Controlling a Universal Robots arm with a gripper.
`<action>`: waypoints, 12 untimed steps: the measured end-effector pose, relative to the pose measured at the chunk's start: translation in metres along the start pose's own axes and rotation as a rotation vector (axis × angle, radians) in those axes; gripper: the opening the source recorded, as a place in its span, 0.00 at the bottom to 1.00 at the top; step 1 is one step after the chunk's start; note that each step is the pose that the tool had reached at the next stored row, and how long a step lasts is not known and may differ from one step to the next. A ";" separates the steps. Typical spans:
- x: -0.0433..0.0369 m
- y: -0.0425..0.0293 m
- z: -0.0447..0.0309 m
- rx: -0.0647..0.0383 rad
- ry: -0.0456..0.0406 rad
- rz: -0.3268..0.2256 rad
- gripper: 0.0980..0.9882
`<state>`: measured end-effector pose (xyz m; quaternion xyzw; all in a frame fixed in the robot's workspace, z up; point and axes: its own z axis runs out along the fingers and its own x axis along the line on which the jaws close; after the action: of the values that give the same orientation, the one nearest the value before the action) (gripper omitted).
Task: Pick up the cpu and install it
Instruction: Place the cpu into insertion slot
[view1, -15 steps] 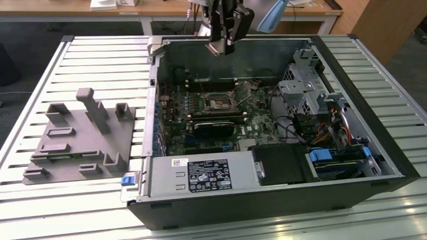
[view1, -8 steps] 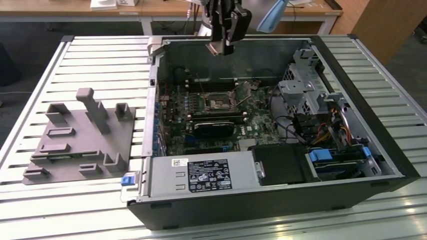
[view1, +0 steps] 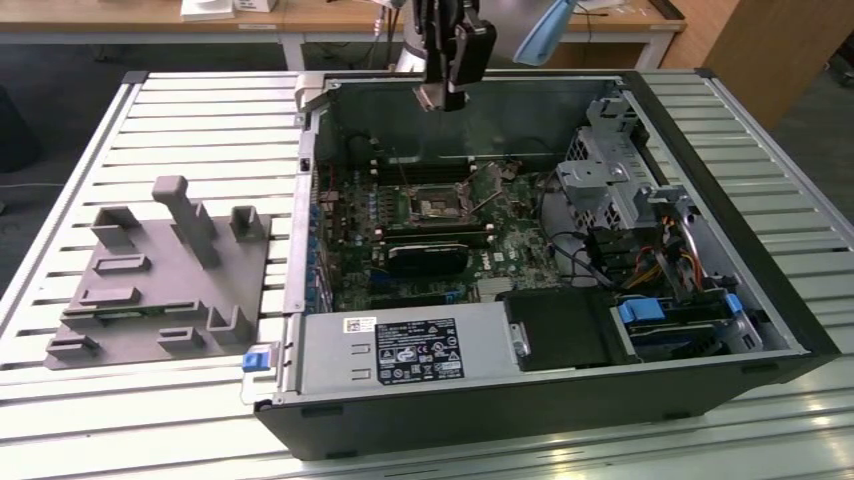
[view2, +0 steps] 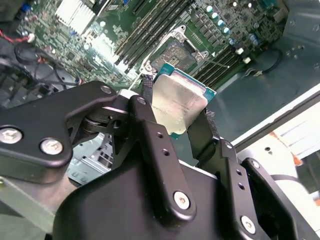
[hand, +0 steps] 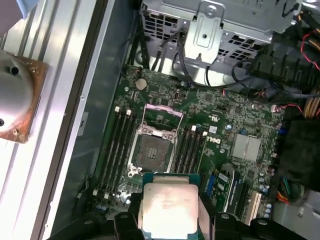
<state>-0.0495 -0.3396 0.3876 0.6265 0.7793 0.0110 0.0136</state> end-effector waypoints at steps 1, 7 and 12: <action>0.0000 0.0000 0.0001 0.000 -0.0005 0.013 0.48; 0.0001 0.0000 0.0006 0.001 -0.0034 0.095 0.48; 0.0002 0.0000 0.0010 0.001 -0.0060 0.163 0.48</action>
<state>-0.0495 -0.3393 0.3866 0.6880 0.7255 0.0097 0.0146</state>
